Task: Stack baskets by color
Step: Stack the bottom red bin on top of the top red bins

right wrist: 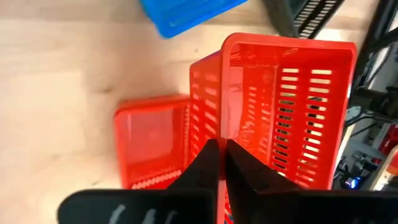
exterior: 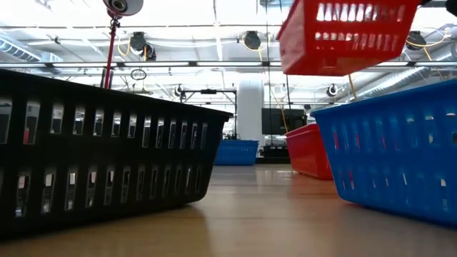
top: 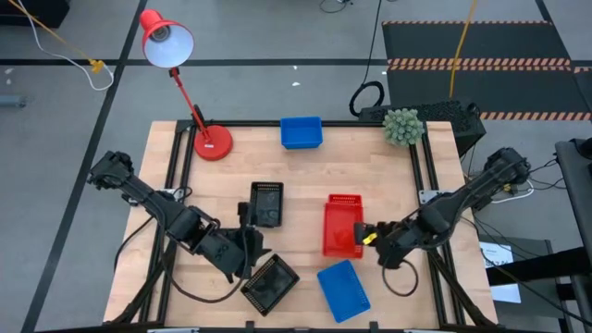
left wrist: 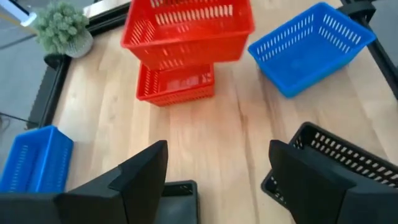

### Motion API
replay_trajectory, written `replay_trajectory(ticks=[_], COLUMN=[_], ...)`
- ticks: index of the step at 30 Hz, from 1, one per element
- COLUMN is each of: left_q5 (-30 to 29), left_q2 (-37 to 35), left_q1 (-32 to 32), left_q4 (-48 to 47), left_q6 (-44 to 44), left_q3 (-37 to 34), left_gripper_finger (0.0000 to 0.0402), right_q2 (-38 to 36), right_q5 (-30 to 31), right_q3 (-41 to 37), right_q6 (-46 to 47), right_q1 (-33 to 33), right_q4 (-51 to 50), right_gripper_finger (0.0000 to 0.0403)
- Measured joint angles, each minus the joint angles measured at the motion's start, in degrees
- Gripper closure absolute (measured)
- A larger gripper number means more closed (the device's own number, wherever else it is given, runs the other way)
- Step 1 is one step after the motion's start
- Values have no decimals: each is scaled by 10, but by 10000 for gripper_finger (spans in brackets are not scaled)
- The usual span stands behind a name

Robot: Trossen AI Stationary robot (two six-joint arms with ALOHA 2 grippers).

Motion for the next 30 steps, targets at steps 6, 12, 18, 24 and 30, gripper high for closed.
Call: replay_trajectory(ticks=[6, 12, 18, 24, 30], left_q5=[1, 0, 0, 0, 0], left_q2=[-1, -1, -1, -1, -1], left_q1=[-4, -4, -3, -4, -4], left_q4=[1, 1, 5, 5, 5], left_q6=[-34, -41, -41, -41, -46], left_q3=[0, 0, 0, 0, 0], left_gripper_finger=[121, 121, 121, 121, 121], right_q2=[-51, -110, -147, -147, -147], right_q5=[-7, -44, -92, -122, -123], right_q3=[0, -46, -118, -185, -220], right_q6=[-6, -65, -119, -140, -150], right_q1=[-10, -59, -118, -160, -181], right_q4=[-55, -20, 75, 157, 178], right_gripper_finger=[402, 402, 402, 401, 398])
